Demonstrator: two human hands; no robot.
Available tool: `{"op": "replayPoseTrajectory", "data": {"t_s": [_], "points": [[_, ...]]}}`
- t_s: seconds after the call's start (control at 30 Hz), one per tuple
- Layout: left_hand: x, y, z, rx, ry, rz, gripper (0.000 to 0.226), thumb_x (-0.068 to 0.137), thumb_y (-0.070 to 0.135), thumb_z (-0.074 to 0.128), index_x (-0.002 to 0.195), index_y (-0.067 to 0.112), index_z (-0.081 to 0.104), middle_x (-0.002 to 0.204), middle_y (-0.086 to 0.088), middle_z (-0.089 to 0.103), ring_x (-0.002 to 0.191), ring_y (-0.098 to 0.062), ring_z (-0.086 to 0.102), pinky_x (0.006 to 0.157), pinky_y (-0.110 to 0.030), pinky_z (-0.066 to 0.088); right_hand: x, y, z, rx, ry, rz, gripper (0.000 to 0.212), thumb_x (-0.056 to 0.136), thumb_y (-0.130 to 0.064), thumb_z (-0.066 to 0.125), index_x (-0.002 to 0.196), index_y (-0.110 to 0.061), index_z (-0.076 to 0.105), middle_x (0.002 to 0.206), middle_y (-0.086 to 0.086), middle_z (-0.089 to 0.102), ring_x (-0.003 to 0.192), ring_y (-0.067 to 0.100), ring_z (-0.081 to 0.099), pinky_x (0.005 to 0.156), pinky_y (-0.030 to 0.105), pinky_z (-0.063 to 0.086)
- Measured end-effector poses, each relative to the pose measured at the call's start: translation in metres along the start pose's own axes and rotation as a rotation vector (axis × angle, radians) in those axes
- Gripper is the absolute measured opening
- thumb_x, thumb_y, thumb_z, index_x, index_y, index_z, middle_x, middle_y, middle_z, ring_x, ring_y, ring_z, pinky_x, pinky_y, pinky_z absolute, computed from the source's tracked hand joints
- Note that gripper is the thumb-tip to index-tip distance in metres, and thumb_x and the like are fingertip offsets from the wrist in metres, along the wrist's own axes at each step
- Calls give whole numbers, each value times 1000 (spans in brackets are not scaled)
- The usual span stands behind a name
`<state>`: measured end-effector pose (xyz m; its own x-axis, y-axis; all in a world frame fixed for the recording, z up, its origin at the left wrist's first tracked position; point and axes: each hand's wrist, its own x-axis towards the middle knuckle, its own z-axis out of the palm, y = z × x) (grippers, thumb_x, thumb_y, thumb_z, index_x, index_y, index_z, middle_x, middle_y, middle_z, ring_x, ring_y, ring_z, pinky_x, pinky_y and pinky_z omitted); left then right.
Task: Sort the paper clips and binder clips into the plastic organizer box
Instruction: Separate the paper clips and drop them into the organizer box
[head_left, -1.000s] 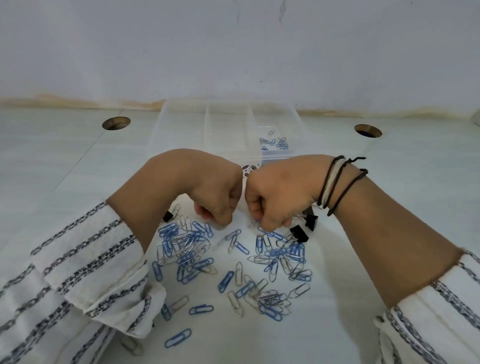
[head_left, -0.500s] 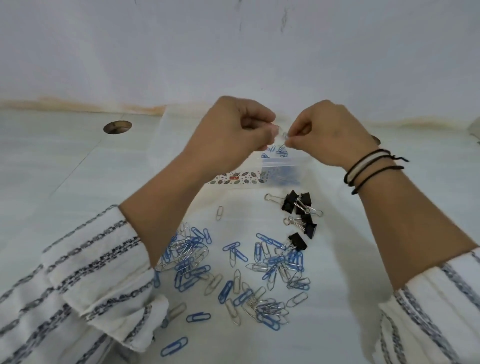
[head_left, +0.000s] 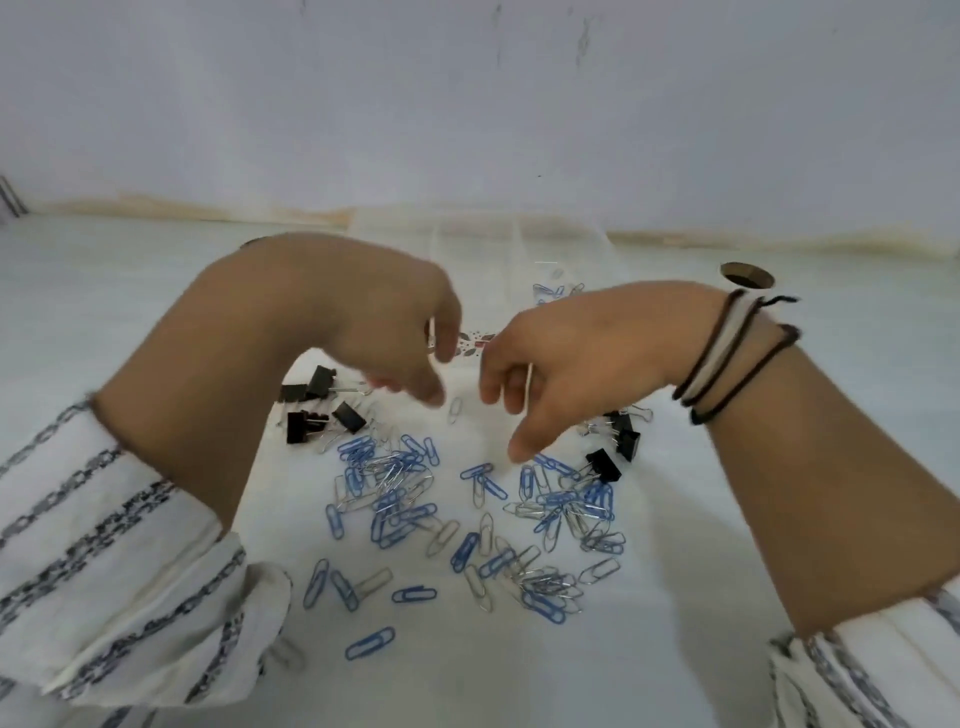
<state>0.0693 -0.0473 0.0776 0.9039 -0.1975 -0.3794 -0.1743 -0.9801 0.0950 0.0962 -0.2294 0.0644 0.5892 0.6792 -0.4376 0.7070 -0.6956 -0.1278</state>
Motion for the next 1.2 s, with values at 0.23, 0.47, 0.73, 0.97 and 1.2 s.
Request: {"op": "replayPoseTrajectory", "data": {"t_s": [0.23,0.47,0.73,0.97,1.2], "points": [[-22,-26,56,13,-120,-141,53,60,63,89,93,28,67,91,5,74,82,-15,70,77,-35,58,44,-29,41,-61,94,-133,81,69,-73,74,133,-28,54,103,-12,58,88,9,54,72,27,47],[-11,-34,68,-159,-21,-35,25,73,38,90,82,24,72,74,4,77,61,-8,72,60,-22,48,56,-30,50,55,251,-167,45,79,-58,76,109,-25,67,88,-9,68,71,-2,54,61,25,43],[-9,-48,70,-323,37,1,5,81,22,83,84,23,79,74,3,79,62,-6,74,59,-17,51,64,-29,55,171,313,-163,15,84,-31,75,96,-21,74,80,-7,72,70,3,65,61,18,48],[-21,-45,55,-600,178,47,3,83,18,84,84,19,81,72,-2,79,61,-8,73,56,-11,50,40,-5,24,288,313,-110,8,87,-27,75,92,-22,73,78,-7,76,61,2,73,64,19,57],[-10,-19,15,-854,593,140,6,82,12,85,85,9,81,74,-9,79,66,-14,74,68,-22,63,-14,50,-23,550,575,23,6,86,-22,78,89,-17,77,73,2,77,65,11,75,72,29,63]]}}
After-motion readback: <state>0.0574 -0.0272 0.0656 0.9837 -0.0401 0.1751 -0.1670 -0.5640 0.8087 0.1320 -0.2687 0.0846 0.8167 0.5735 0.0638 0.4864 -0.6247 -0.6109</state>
